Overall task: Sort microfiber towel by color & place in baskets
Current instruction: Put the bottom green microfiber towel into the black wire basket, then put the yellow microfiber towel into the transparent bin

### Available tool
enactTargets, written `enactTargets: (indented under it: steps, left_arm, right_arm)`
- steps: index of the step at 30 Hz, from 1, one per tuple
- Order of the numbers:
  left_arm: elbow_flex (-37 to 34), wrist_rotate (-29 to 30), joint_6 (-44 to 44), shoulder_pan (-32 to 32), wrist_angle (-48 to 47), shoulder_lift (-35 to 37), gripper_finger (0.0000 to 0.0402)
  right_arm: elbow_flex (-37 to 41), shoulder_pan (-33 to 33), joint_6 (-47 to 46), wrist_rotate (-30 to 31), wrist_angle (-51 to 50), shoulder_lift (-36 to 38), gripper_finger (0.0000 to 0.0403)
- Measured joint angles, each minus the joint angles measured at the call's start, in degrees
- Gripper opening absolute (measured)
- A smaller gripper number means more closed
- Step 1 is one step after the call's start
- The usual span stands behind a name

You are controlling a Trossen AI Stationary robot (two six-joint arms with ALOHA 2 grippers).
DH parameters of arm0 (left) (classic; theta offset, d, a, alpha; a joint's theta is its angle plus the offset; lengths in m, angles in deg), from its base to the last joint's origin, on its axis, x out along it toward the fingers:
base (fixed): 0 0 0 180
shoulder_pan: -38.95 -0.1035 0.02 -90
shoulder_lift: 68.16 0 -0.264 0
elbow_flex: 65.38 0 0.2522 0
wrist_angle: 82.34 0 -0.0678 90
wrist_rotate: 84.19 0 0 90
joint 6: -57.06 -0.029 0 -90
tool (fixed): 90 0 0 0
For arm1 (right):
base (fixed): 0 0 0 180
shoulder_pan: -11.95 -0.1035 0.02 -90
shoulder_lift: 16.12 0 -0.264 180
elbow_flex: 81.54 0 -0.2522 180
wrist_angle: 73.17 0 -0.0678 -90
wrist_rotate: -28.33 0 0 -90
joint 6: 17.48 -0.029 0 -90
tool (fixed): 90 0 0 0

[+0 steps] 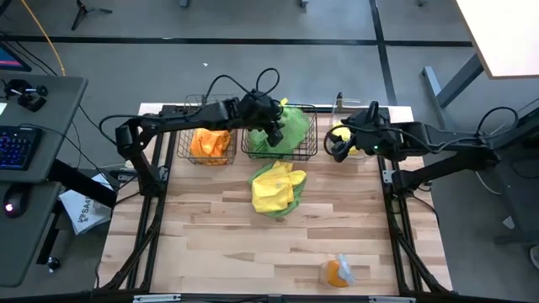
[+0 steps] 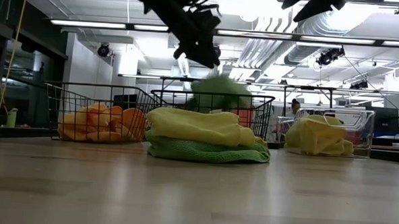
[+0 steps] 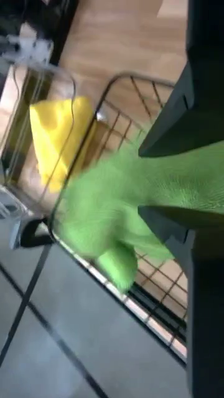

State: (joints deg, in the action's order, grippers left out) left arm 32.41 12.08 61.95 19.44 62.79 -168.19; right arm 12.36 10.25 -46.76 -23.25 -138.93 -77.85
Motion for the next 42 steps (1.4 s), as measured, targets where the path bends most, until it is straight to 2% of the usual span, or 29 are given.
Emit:
enactTargets:
  steps: [3,6,9,13,16,18,20,25,31,35,39,42]
  left_arm:
    - [3.38,-3.66,-1.76,0.00,-7.05,0.01,0.0162]
    - [4.78,-2.85,-4.36,0.02,-12.13,0.02,0.0186]
    - [5.69,-3.57,-2.49,-0.20,-18.67,0.63,0.0196]
    - [5.49,-9.34,3.52,0.84,-25.20,4.53,0.0197]
    - [2.38,-10.29,3.91,4.84,-24.58,9.50,0.0197]
    - [0.04,-8.49,4.16,7.91,-23.11,13.04,0.0197]
    - [-2.49,-5.02,5.75,10.44,-22.25,16.86,0.0197]
    - [-3.76,4.65,19.04,17.07,-20.38,26.83,0.0197]
    - [-3.56,21.04,18.62,21.99,-12.91,37.20,0.0197]
    - [-3.62,22.83,18.05,22.25,-12.28,40.90,0.0197]
    - [-3.62,22.85,18.45,22.25,-12.44,41.72,0.0197]
    - [-3.67,22.36,18.52,22.25,-12.40,41.15,0.0197]
  right_arm:
    - [0.00,1.03,-2.61,-0.34,-1.26,-0.78,0.0307]
    - [0.00,2.14,-6.94,-2.40,-3.19,-1.82,0.0307]
    - [0.00,3.12,-12.17,-9.31,-4.77,-3.28,0.0307]
    - [0.02,2.39,-15.97,-21.68,-5.11,-7.34,0.0307]
    - [0.02,0.19,-16.40,-27.03,-4.24,-11.76,0.0307]
    - [0.02,-1.20,-17.41,-29.69,-2.91,-15.44,0.0307]
    - [0.02,-2.29,-19.58,-30.07,-1.24,-19.64,0.0307]
    - [0.03,-4.46,-23.57,-26.73,5.48,-30.53,0.0307]
    - [0.04,-4.33,-23.31,-26.63,16.10,-40.48,0.0307]
    - [0.04,-3.58,-25.29,-25.12,18.07,-45.41,0.0307]
    - [0.07,-3.06,-25.83,-24.87,20.21,-49.31,0.0303]
    - [0.07,-3.89,-24.63,-23.09,20.26,-49.55,0.0257]
